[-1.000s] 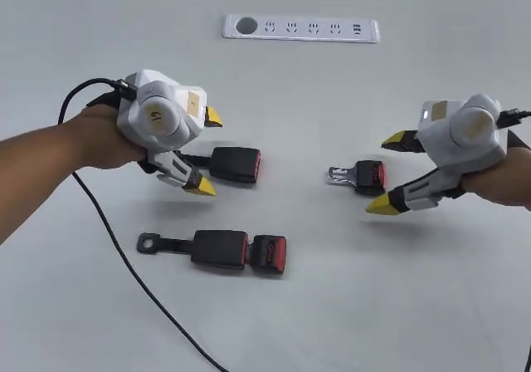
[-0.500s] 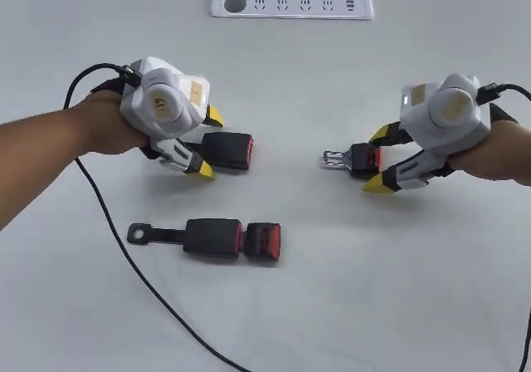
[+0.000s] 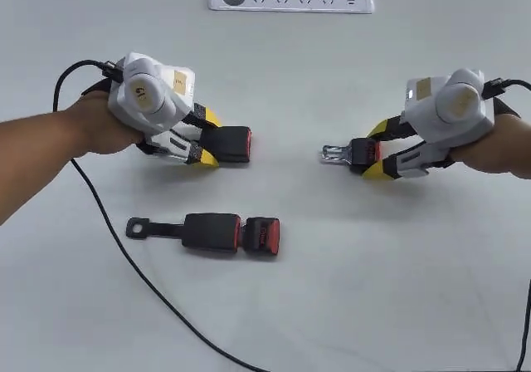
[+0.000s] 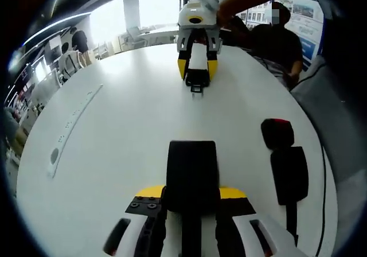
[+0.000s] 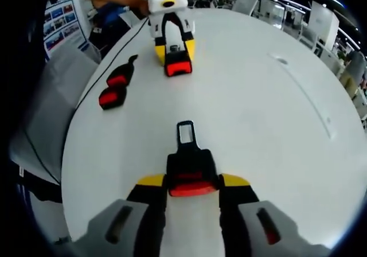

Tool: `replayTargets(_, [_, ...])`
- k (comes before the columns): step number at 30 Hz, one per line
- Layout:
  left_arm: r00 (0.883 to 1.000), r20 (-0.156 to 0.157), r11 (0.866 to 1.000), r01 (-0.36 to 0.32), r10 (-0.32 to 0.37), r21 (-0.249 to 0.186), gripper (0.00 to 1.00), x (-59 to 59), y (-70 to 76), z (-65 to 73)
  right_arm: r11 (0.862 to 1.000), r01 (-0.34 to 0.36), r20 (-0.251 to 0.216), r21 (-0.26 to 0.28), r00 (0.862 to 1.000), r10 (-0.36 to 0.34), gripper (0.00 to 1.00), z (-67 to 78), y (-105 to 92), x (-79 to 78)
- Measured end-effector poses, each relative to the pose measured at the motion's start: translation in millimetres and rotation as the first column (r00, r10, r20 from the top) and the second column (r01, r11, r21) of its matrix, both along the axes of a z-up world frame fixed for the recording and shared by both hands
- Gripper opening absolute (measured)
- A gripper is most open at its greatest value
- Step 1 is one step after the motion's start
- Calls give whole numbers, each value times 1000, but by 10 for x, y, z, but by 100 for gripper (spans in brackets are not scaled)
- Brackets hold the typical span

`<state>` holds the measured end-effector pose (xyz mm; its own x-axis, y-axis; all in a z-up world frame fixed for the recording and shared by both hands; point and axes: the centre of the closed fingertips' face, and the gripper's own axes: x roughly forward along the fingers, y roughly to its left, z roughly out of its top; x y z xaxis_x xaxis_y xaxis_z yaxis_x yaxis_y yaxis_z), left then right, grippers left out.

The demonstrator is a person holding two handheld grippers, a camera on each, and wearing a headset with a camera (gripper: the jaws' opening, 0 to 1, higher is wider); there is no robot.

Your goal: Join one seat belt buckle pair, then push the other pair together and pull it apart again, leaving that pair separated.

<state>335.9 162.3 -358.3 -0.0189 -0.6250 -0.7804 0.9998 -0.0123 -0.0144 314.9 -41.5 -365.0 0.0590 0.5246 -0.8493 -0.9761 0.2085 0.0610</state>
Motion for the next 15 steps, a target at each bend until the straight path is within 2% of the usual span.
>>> replayTargets(3, [1000, -1, 1000, -2, 2, -7, 33, 0, -1, 3, 1000, -6, 4, 4, 1000, 6, 35, 0, 3, 3])
replayTargets(8, [1000, -1, 1000, 19, -19, 18, 33, -3, -1, 0, 1000, -8, -3, -15, 1000, 8, 35, -2, 14, 8])
replayTargets(15, [999, -2, 997, 33, -33, 69, 33, -10, -15, -15, 995, -27, -25, -101, 999, 24, 34, -11, 20, 12])
